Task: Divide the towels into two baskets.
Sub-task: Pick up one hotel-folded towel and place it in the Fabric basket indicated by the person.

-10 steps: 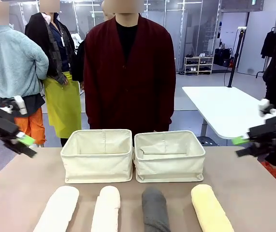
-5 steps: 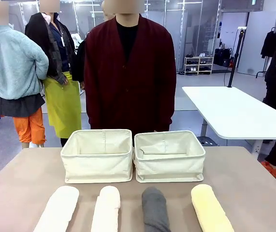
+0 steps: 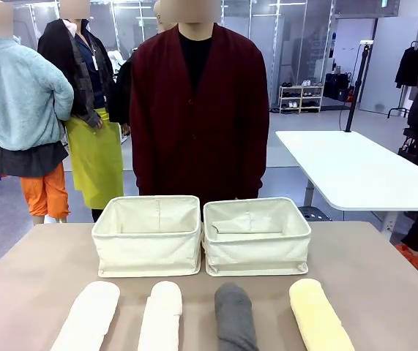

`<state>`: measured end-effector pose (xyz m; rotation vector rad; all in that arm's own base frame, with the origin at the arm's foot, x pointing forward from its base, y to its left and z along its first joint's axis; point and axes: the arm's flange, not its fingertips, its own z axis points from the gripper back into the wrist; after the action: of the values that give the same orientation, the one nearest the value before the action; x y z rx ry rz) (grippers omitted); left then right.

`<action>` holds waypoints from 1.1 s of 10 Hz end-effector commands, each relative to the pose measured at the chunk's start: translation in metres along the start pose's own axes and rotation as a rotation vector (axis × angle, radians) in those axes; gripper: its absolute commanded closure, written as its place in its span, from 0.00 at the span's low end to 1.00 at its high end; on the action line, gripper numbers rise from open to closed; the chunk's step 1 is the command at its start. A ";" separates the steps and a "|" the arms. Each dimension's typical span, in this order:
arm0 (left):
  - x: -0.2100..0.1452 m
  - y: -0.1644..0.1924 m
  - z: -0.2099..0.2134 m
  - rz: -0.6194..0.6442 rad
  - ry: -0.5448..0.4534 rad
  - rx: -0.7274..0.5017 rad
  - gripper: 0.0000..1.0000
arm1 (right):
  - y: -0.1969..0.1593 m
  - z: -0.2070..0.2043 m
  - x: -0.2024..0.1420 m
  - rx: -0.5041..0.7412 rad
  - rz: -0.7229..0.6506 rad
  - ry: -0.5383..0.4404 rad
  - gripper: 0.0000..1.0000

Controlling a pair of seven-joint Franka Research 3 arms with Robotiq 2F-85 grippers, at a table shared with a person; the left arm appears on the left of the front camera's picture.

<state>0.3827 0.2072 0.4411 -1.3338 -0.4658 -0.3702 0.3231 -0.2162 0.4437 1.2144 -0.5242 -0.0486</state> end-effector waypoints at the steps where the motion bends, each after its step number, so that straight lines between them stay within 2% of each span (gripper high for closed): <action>1: -0.007 -0.002 0.025 -0.019 -0.083 -0.018 0.00 | 0.003 0.001 -0.001 -0.020 -0.011 -0.033 0.00; 4: -0.032 -0.008 0.069 -0.014 -0.153 0.022 0.00 | 0.003 0.006 -0.007 -0.033 -0.010 -0.057 0.00; 6: -0.032 -0.005 0.068 0.001 -0.143 0.031 0.00 | -0.001 0.008 -0.001 -0.020 -0.003 -0.024 0.00; 7: -0.037 -0.010 0.069 0.018 -0.171 0.048 0.00 | -0.001 0.008 -0.001 -0.020 -0.003 -0.024 0.00; 11: -0.037 -0.010 0.069 0.018 -0.171 0.048 0.00 | -0.001 0.008 -0.001 -0.020 -0.003 -0.024 0.00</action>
<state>0.3399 0.2715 0.4402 -1.3293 -0.5957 -0.2295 0.3192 -0.2239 0.4410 1.1926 -0.5387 -0.0802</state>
